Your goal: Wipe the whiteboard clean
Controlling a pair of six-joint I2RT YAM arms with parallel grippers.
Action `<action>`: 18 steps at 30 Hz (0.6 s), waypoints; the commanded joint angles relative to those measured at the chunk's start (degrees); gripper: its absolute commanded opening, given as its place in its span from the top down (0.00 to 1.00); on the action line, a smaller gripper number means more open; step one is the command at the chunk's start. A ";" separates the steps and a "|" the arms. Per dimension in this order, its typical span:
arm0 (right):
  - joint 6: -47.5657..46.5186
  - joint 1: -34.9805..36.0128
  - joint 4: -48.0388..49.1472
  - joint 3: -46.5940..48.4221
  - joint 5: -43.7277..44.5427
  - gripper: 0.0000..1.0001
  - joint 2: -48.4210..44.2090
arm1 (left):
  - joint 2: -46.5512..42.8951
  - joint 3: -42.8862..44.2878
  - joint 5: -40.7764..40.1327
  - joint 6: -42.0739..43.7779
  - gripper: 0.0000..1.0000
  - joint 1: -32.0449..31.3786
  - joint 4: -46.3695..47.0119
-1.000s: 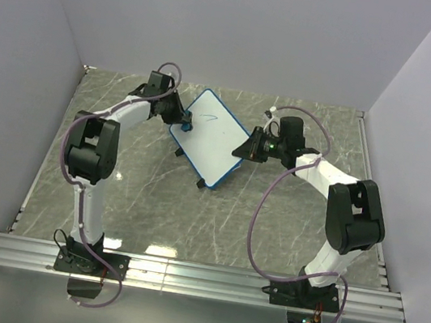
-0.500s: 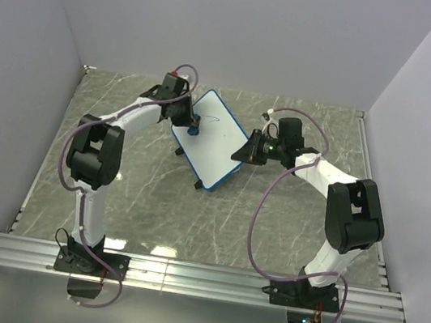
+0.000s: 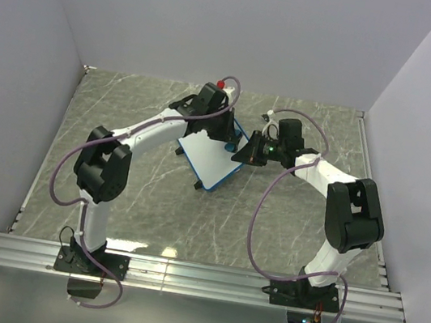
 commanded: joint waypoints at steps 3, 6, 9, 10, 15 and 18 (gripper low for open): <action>-2.71 1.75 -5.14 -1.88 5.26 1.00 1.66 | 5.02 3.75 0.05 0.03 1.00 2.68 -4.19; -3.24 1.75 -5.67 -2.14 5.17 1.00 1.49 | 7.56 6.91 -0.48 -0.32 1.00 6.98 -4.90; -3.41 1.84 -5.76 -2.67 4.91 1.00 1.57 | 11.08 11.39 -1.27 -1.55 1.00 11.29 -6.56; -3.41 1.75 -5.76 -2.85 4.82 1.00 1.57 | 13.35 12.71 -1.71 -2.16 1.00 13.21 -7.44; -4.55 1.84 -7.07 -1.88 4.82 1.00 2.10 | 18.03 16.24 -3.82 -2.34 1.00 16.83 -10.78; -4.99 1.75 -7.60 -0.92 4.73 1.00 2.80 | 18.65 13.71 -4.52 -1.91 1.00 18.33 -10.44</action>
